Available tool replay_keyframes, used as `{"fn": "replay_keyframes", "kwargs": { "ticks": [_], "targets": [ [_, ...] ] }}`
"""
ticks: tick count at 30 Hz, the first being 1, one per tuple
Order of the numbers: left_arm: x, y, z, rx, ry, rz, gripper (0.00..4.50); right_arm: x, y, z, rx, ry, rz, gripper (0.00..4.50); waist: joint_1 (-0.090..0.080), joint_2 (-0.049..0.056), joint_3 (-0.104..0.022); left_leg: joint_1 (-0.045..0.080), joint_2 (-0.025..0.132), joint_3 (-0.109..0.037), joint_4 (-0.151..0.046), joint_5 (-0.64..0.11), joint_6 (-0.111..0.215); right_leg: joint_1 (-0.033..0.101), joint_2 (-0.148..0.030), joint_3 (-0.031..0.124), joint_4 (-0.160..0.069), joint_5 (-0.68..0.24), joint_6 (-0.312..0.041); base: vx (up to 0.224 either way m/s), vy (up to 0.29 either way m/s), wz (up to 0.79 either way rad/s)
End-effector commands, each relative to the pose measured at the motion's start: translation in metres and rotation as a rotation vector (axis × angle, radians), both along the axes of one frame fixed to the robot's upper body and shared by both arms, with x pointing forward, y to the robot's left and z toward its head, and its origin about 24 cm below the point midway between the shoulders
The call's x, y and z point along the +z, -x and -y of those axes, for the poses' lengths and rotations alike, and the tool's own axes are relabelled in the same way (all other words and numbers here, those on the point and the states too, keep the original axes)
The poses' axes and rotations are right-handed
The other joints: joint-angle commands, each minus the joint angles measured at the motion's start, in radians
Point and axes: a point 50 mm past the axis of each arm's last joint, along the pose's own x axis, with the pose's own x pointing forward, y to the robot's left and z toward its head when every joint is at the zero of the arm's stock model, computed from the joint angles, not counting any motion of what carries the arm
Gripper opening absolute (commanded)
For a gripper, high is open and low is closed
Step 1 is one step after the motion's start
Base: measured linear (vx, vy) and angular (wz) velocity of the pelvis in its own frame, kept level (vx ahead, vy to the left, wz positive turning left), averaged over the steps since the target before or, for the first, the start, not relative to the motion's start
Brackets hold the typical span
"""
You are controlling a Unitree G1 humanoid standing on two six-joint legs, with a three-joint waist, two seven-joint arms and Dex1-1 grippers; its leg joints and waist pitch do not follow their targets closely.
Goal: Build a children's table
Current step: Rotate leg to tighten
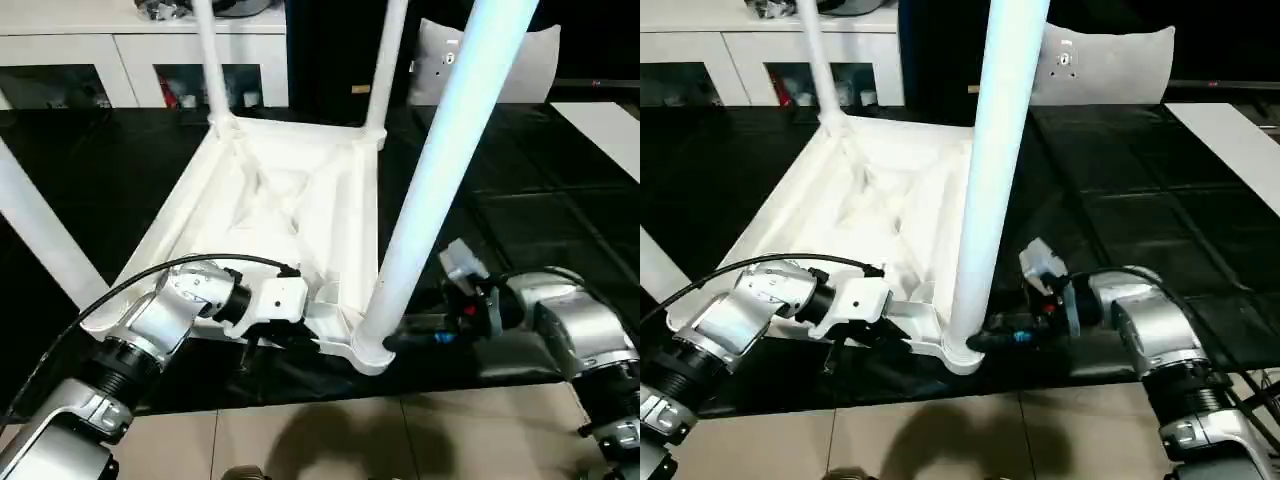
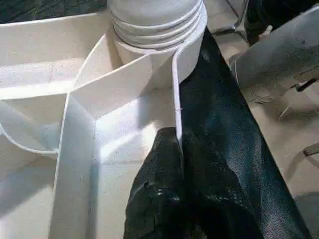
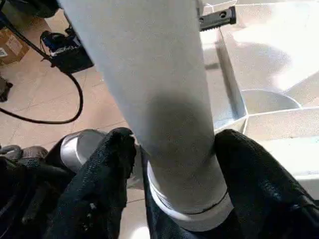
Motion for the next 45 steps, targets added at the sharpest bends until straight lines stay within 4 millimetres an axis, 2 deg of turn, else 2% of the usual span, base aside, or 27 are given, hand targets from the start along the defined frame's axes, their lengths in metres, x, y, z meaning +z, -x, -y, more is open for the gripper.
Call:
{"fn": "replay_keyframes", "kwargs": {
  "ticks": [1, 3, 4, 7, 10, 14, 22, 26, 29, 30, 31, 33, 34, 35, 36, 37, 38, 39, 40, 43, 45],
  "targets": [
    [-0.007, 0.006, 0.006, -0.082, -0.046, -0.025, 0.0, 0.004, -0.004, -0.002, 0.017, 0.001, 0.023, 2.42, -0.006, -0.006, -0.065, -0.004, 0.04, -0.004, -0.062, -0.126, 0.057, 0.057, -0.081, 0.047, -0.071, -0.327, -0.164, 0.0, 0.0, 0.0],
    [-0.007, 0.005, 0.005, -0.079, -0.048, -0.023, 0.0, 0.004, -0.004, -0.005, 0.015, -0.004, 0.027, 2.31, -0.006, -0.005, -0.066, -0.003, 0.04, -0.004, -0.061, -0.125, 0.055, 0.057, -0.08, 0.047, -0.071, -0.327, -0.162, 0.0, 0.0, 0.0],
    [-0.007, 0.005, 0.005, -0.078, -0.049, -0.022, 0.0, 0.004, -0.005, -0.006, 0.01, -0.006, 0.035, 2.12, -0.007, -0.005, -0.066, -0.004, 0.04, -0.004, -0.062, -0.124, 0.054, 0.057, -0.08, 0.047, -0.07, -0.321, -0.164, 0.0, 0.0, 0.0],
    [-0.008, 0.004, 0.005, -0.073, -0.048, -0.019, 0.0, 0.003, -0.007, -0.01, 0.001, -0.012, 0.042, 2.05, -0.007, -0.005, -0.067, -0.005, 0.04, -0.004, -0.061, -0.122, 0.053, 0.058, -0.079, 0.047, -0.068, -0.309, -0.166, 0.0, 0.0, 0.0],
    [-0.008, 0.004, 0.005, -0.068, -0.046, -0.018, 0.0, 0.001, -0.007, -0.013, 0.003, -0.016, 0.04, 1.96, -0.008, -0.006, -0.064, -0.004, 0.037, -0.004, -0.062, -0.137, 0.051, 0.057, -0.079, 0.046, -0.074, -0.359, -0.15, 0.0, 0.0, 0.0],
    [-0.009, 0.004, 0.005, -0.062, -0.04, -0.02, 0.0, -0.001, -0.005, -0.015, 0.01, -0.018, 0.044, 1.95, -0.009, -0.006, -0.062, 0.0, 0.038, -0.004, -0.064, -0.15, 0.047, 0.055, -0.08, 0.046, -0.079, -0.4, -0.136, 0.0, 0.0, 0.0],
    [-0.01, 0.003, 0.004, -0.035, -0.036, -0.013, 0.0, -0.002, -0.009, -0.015, -0.048, -0.023, 0.063, 1.92, -0.011, -0.007, -0.062, 0.0, 0.037, -0.004, -0.064, -0.157, 0.047, 0.055, -0.079, 0.046, -0.079, -0.408, -0.132, 0.0, 0.0, 0.0],
    [-0.009, 0.002, 0.006, 0.018, 0.008, -0.04, 0.0, -0.003, -0.006, -0.017, -0.053, -0.044, 0.035, 1.91, -0.012, -0.007, -0.06, 0.002, 0.037, -0.004, -0.065, -0.168, 0.045, 0.052, -0.079, 0.046, -0.083, -0.443, -0.121, 0.0, 0.0, 0.0],
    [-0.004, 0.003, 0.014, 0.119, 0.093, -0.075, 0.0, -0.007, -0.008, -0.025, -0.162, -0.062, 0.041, 1.91, -0.017, -0.007, -0.056, 0.002, 0.038, -0.006, -0.068, -0.179, 0.038, 0.05, -0.08, 0.046, -0.085, -0.462, -0.12, 0.0, 0.0, 0.0],
    [-0.004, 0.003, 0.014, 0.119, 0.093, -0.075, 0.0, -0.007, -0.008, -0.025, -0.162, -0.062, 0.041, 1.91, -0.025, -0.008, -0.056, 0.0, 0.034, -0.008, -0.07, -0.188, 0.036, 0.053, -0.08, 0.042, -0.089, -0.485, -0.113, 0.0, 0.0, 0.0],
    [-0.003, 0.005, 0.021, 0.168, 0.127, -0.099, 0.0, -0.012, -0.014, -0.031, -0.275, -0.04, 0.063, 1.89, -0.031, -0.011, -0.056, -0.001, 0.035, -0.009, -0.071, -0.187, 0.033, 0.053, -0.079, 0.042, -0.087, -0.486, -0.109, 0.0, 0.0, 0.0],
    [-0.002, 0.005, 0.025, 0.196, 0.148, -0.105, 0.0, -0.014, -0.018, -0.034, -0.34, -0.03, 0.065, 1.86, -0.047, -0.01, -0.051, -0.004, 0.028, -0.012, -0.071, -0.202, 0.028, 0.052, -0.078, 0.038, -0.094, -0.528, -0.095, 0.0, 0.0, 0.0],
    [-0.001, 0.006, 0.031, 0.236, 0.175, -0.111, 0.0, -0.016, -0.021, -0.04, -0.412, -0.028, 0.067, 1.83, -0.067, -0.013, -0.051, -0.011, 0.028, -0.015, -0.073, -0.198, 0.02, 0.058, -0.08, 0.037, -0.092, -0.54, -0.084, 0.0, 0.0, 0.0],
    [0.0, 0.005, 0.038, 0.277, 0.197, -0.108, 0.0, -0.018, -0.024, -0.046, -0.471, -0.031, 0.068, 1.74, -0.073, -0.014, -0.051, -0.01, 0.026, -0.014, -0.072, -0.197, 0.021, 0.054, -0.079, 0.036, -0.096, -0.545, -0.082, 0.0, 0.0, 0.0],
    [0.001, 0.005, 0.042, 0.306, 0.209, -0.107, 0.0, -0.018, -0.026, -0.05, -0.506, -0.034, 0.07, 1.66, -0.087, -0.015, -0.05, -0.01, 0.022, -0.014, -0.068, -0.197, 0.025, 0.052, -0.077, 0.035, -0.1, -0.55, -0.081, 0.0, 0.0, 0.0],
    [0.002, 0.004, 0.05, 0.351, 0.221, -0.098, 0.0, -0.019, -0.029, -0.057, -0.578, -0.04, 0.062, 1.6, -0.092, -0.015, -0.052, -0.009, 0.023, -0.014, -0.067, -0.195, 0.025, 0.052, -0.078, 0.037, -0.098, -0.547, -0.083, 0.0, 0.0, 0.0],
    [0.002, 0.004, 0.051, 0.355, 0.221, -0.097, 0.0, -0.019, -0.03, -0.057, -0.584, -0.04, 0.062, 1.55, -0.102, -0.017, -0.052, -0.014, 0.021, -0.014, -0.066, -0.183, 0.033, 0.054, -0.075, 0.036, -0.099, -0.54, -0.081, 0.0, 0.0, 0.0],
    [0.002, 0.004, 0.055, 0.375, 0.22, -0.086, 0.0, -0.019, -0.031, -0.061, -0.619, -0.045, 0.061, 1.55, -0.101, -0.015, -0.053, -0.011, 0.019, -0.012, -0.064, -0.178, 0.04, 0.053, -0.076, 0.036, -0.102, -0.54, -0.08, 0.0, 0.0, 0.0],
    [0.002, 0.003, 0.06, 0.396, 0.215, -0.071, 0.0, -0.019, -0.034, -0.065, -0.668, -0.052, 0.055, 1.37, -0.105, -0.014, -0.054, -0.011, 0.022, -0.01, -0.064, -0.162, 0.053, 0.049, -0.074, 0.039, -0.1, -0.504, -0.091, 0.0, 0.0, 0.0],
    [-0.001, -0.002, 0.078, 0.461, 0.192, -0.009, 0.0, -0.02, -0.043, -0.078, -0.819, -0.056, 0.042, 1.22, -0.107, -0.013, -0.054, -0.009, 0.022, -0.009, -0.065, -0.152, 0.055, 0.048, -0.072, 0.04, -0.098, -0.474, -0.102, 0.0, 0.0, 0.0],
    [-0.001, -0.006, 0.082, 0.493, 0.187, 0.02, 0.0, -0.02, -0.045, -0.079, -0.882, -0.074, 0.04, 1.22, -0.101, -0.006, -0.053, -0.007, 0.023, -0.008, -0.067, -0.156, 0.057, 0.046, -0.071, 0.041, -0.098, -0.455, -0.108, 0.0, 0.0, 0.0]
  ]
}}
